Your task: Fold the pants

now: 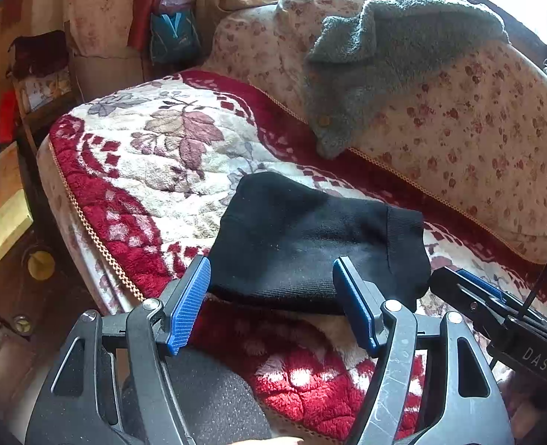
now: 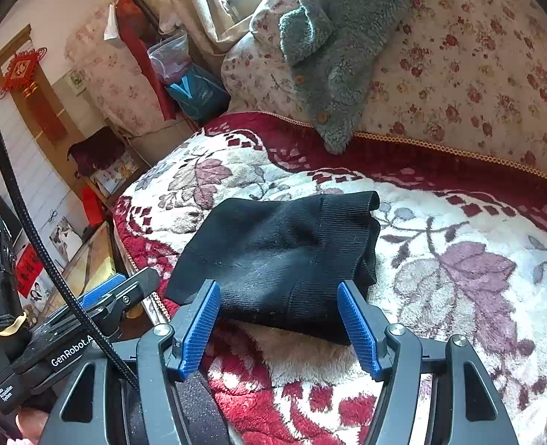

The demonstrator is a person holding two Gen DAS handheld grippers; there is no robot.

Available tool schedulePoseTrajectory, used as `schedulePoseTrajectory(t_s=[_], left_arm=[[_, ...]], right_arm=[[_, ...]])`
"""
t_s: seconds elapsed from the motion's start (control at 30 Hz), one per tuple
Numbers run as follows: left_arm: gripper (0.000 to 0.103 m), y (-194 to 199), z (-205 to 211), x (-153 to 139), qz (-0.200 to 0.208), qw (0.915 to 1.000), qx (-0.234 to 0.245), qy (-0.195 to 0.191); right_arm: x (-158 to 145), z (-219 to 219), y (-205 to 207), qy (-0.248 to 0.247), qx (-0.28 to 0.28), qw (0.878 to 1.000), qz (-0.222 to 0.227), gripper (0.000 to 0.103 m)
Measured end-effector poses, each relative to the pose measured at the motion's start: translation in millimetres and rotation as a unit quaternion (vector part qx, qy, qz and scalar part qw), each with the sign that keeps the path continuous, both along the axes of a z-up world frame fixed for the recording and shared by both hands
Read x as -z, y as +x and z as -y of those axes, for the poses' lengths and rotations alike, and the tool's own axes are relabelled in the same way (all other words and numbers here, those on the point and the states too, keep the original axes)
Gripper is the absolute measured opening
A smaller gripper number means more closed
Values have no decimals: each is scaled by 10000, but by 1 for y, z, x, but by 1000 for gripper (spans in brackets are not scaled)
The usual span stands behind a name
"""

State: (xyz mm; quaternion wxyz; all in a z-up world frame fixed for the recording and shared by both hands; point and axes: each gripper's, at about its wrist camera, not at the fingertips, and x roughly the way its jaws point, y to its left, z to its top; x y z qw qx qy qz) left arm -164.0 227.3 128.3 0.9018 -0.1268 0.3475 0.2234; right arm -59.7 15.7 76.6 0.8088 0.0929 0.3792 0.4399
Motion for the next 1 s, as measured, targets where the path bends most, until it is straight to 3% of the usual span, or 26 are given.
schedulePoseTrajectory(t_s=[0.23, 1.0], left_arm=[[69, -5, 9, -3, 13, 9999, 27, 108], [69, -3, 2, 0, -61, 9998, -126, 143]], right_arm=[[-8, 0, -10, -20, -67, 9998, 189, 64], [-5, -10, -13, -41, -179, 9997, 172, 64]])
